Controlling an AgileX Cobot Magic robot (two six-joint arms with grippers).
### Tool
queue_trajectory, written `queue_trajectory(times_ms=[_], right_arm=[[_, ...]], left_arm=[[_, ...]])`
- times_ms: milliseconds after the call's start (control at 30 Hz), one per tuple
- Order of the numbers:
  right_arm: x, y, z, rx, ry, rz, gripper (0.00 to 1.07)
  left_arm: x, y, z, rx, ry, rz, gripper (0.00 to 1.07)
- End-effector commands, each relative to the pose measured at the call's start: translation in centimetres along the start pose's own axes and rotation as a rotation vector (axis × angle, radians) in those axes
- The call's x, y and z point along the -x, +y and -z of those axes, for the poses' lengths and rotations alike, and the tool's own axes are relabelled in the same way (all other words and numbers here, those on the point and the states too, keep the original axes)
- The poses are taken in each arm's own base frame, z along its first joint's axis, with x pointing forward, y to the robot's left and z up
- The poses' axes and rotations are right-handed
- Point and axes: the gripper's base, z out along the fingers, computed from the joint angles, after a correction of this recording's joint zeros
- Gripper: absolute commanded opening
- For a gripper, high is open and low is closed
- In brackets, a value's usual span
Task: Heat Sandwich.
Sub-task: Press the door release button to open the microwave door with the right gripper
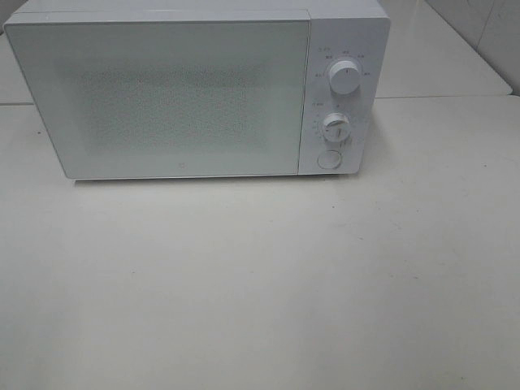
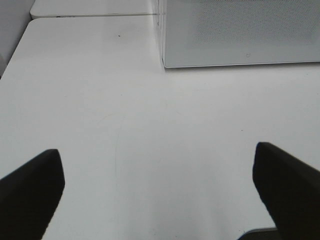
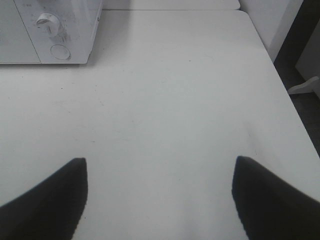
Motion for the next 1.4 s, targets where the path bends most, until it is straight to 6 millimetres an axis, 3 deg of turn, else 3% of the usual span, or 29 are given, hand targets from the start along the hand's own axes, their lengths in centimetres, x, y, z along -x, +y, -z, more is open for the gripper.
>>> queue_trajectory(times_ms=[33, 433, 667, 1400], right_arm=[[-0.2, 0.0, 0.3, -0.007, -0.037, 0.002, 0.76], [0.2, 0.0, 0.0, -0.009, -0.009, 0.008, 0.76], [2.7, 0.3, -0.5, 0.013, -0.09, -0.003, 0.76], [7.5, 1.9, -8.7, 0.073, -0.264, 0.019, 0.76]], left_arm=[[-0.1, 0.0, 0.2, 0.007, -0.027, 0.001, 0.97], [-0.1, 0.0, 0.2, 0.007, -0.027, 0.001, 0.97], [-0.1, 0.0, 0.2, 0.007, -0.027, 0.001, 0.97], [-0.1, 0.0, 0.2, 0.007, -0.027, 0.001, 0.97]])
